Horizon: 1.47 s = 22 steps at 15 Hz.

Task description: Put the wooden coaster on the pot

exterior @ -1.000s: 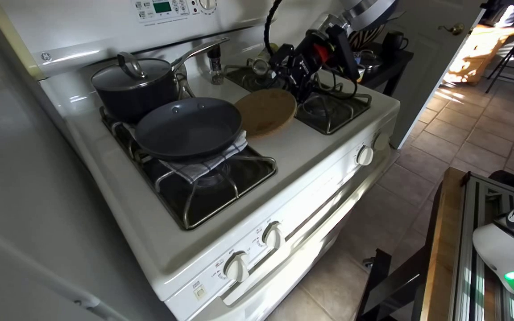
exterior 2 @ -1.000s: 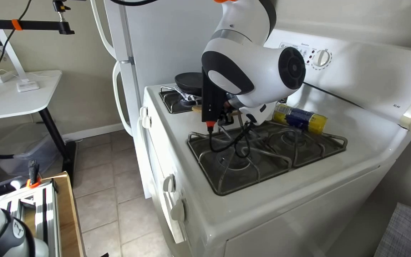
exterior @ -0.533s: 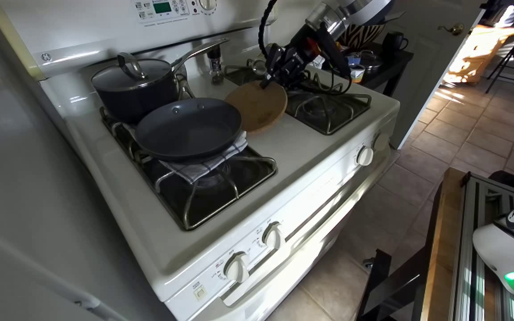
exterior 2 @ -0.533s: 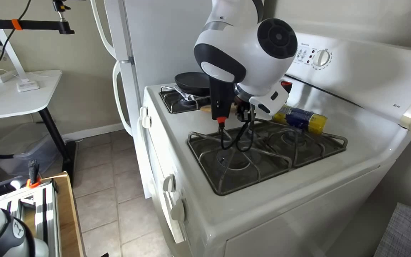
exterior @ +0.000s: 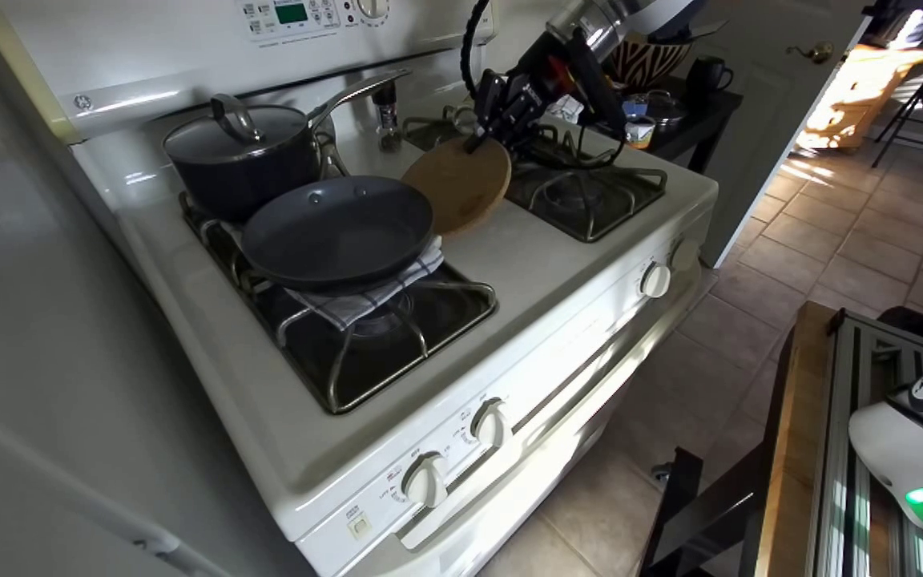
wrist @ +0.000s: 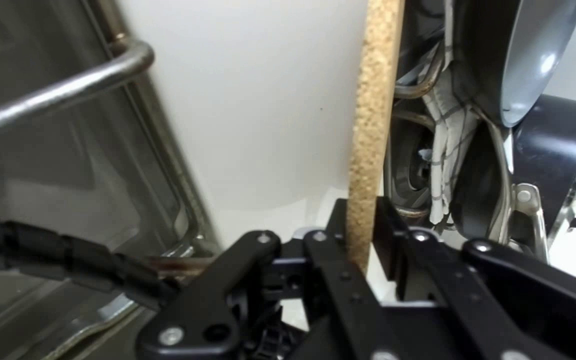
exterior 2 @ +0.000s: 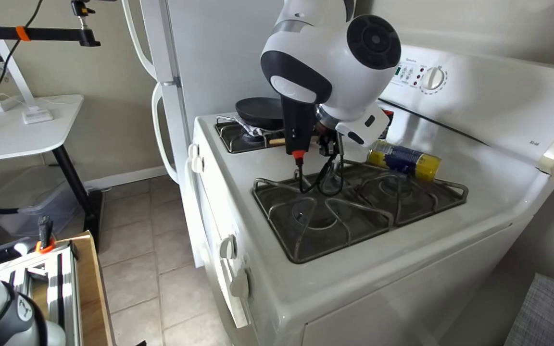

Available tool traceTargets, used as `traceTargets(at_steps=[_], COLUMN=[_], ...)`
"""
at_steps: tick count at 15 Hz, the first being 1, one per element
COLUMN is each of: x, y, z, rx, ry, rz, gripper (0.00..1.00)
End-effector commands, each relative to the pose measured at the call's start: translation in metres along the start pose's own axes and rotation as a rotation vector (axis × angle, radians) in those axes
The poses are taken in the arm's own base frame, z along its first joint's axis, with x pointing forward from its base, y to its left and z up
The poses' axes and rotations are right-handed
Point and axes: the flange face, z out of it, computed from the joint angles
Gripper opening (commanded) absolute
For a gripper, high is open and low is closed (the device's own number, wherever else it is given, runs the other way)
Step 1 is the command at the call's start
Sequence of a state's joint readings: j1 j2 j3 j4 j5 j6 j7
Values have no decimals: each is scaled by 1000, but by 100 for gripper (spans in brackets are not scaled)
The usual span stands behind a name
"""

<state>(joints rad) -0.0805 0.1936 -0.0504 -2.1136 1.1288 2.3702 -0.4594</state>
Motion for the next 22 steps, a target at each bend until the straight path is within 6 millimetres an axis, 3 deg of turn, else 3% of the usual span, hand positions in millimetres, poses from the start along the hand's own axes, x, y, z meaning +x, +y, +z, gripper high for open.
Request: traceTargets(at_steps=[1, 6, 9, 11, 14, 16, 17, 19, 22], x=[-2, 0, -1, -3, -7, -13, -1, -7, -7], y=[-4, 9, 5, -10, -49, -68, -56, -70, -70], z=[-49, -150, -197, -210, -215, -212, -214, -211, -211], rx=[21, 0, 130, 217, 318, 313, 294, 298, 297], ry=[-3, 12, 79, 130, 233, 227, 210, 208, 210], rz=[-13, -69, -74, -42, 24, -49, -38, -63, -62], gripper=[3, 3, 3, 3, 3, 3, 12, 12, 12])
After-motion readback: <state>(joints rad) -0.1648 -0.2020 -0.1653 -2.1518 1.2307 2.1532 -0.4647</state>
